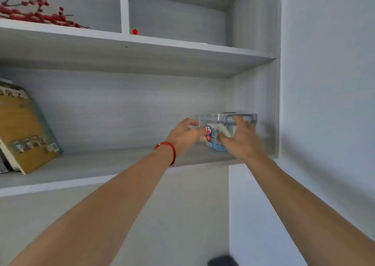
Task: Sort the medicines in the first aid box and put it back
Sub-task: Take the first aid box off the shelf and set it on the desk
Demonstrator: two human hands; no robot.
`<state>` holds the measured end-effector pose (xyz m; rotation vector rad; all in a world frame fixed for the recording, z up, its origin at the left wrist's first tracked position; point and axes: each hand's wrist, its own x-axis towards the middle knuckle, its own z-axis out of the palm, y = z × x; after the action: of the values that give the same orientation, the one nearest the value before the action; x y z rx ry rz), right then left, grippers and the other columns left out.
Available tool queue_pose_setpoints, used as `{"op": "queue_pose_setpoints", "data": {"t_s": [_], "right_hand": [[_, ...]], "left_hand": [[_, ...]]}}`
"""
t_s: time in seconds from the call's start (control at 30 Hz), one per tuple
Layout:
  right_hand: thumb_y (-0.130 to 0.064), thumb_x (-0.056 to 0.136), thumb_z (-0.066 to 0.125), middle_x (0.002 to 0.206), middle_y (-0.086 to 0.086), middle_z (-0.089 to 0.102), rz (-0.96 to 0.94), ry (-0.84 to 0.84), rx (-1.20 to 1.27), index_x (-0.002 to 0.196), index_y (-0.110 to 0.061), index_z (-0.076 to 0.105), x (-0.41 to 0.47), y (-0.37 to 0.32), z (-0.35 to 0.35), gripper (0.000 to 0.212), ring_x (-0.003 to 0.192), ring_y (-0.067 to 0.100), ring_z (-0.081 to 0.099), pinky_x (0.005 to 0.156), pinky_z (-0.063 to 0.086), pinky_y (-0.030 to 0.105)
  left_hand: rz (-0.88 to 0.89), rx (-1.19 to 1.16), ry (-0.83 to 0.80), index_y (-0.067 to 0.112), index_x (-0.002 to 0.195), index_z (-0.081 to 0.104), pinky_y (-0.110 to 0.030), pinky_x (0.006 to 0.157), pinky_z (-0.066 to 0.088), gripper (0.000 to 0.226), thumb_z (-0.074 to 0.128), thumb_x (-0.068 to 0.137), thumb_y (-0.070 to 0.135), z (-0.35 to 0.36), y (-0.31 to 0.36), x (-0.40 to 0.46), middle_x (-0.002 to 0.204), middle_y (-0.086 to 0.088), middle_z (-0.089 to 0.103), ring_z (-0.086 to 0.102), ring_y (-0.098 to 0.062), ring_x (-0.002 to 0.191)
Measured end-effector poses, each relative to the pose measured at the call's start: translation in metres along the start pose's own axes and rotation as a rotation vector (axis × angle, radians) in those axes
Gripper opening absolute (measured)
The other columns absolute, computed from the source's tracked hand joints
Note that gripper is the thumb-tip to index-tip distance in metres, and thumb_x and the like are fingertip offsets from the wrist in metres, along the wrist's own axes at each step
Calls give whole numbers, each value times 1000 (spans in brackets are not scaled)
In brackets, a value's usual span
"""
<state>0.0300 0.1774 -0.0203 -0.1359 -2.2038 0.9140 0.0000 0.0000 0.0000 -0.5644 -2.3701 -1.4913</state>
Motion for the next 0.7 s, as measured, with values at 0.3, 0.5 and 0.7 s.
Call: {"op": "queue_pose_setpoints", "data": {"t_s": [0.3,0.5,0.7], "right_hand": [[-56,79,81,162,32,-24,143,33,-141,152,-30,26,96,14,58,95,149,62,-12,111,24,78],[-38,76,87,164,28,-10,85,91,-8,123,-25,46,101,23,59,64,149,60,4,110,36,69],[-61,44,92,135,2,51,-66,-96,269,112,-46,61,98,55,10,77,114,22,61,101,54,44]], "left_hand": [[-54,-37,-44,34,139,50,-42,106,37,49,46,92,49,39,11,99,147,4,46,43,-16,127],[-138,5,-16,22,148,39,-51,111,37,59,36,96,50,46,0,121,155,-7,39,40,-27,136],[-282,-114,114,23,150,31,-53,106,42,74,44,88,62,20,-22,128,150,-8,40,43,-33,131]]}}
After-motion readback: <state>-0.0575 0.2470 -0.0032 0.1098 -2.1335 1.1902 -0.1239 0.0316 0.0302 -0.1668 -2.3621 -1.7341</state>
